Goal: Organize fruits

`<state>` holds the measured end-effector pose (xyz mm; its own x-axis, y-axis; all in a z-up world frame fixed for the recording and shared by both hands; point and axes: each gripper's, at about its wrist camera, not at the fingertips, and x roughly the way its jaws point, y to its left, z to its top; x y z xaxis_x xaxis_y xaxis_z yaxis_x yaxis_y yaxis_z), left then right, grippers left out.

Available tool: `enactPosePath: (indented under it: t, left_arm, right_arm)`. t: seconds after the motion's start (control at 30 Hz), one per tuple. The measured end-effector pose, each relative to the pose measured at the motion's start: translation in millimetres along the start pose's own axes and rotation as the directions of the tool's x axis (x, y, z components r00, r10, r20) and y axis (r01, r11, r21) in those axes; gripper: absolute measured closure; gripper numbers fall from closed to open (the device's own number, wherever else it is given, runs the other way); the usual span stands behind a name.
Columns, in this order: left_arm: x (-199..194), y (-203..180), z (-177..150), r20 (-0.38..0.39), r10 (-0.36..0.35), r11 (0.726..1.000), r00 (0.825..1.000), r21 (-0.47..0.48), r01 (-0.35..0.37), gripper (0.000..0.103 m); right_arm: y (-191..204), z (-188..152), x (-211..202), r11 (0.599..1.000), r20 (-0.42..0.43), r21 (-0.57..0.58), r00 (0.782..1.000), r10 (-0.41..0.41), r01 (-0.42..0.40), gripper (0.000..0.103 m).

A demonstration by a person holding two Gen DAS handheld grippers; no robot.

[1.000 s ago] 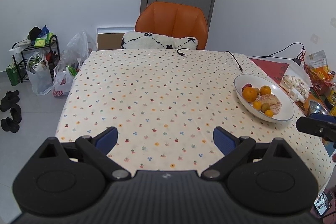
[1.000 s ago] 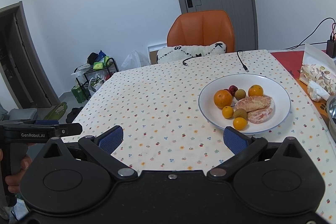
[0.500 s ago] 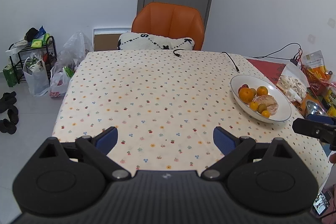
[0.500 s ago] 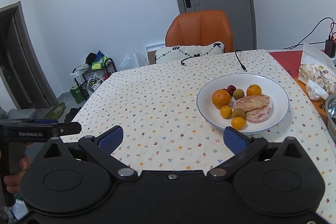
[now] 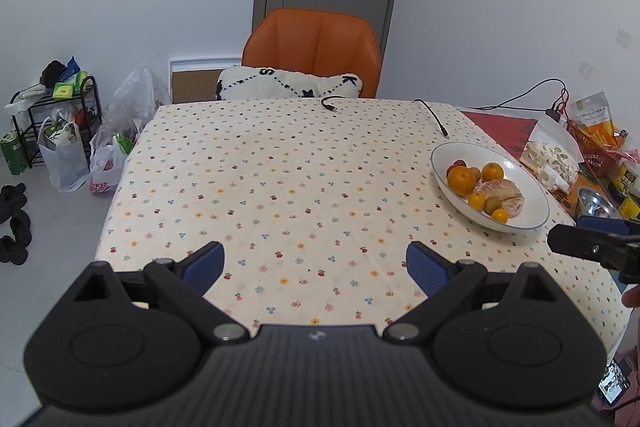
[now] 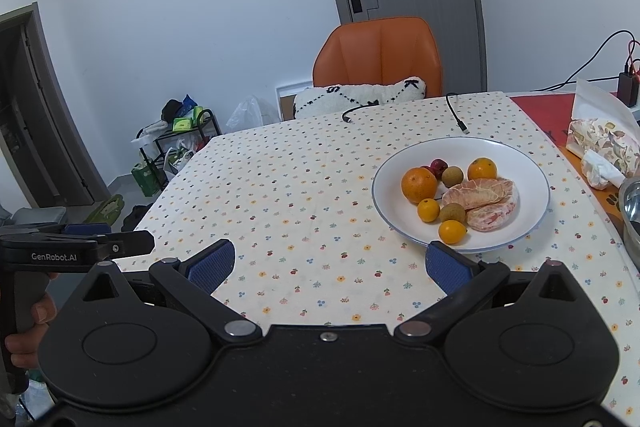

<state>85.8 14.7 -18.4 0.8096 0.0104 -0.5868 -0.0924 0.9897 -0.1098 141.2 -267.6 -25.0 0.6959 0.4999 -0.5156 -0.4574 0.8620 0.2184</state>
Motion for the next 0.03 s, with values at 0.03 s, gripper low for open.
enactPosePath:
  t: [0.03]
  left_arm:
    - [0.3,0.0,0.2,-0.001,-0.004,1.0,1.0,0.001,0.004,0.006]
  right_arm:
    - [-0.1,0.1,0.7,1.0,-0.001,0.001,1.0,0.0,0.0,0.0]
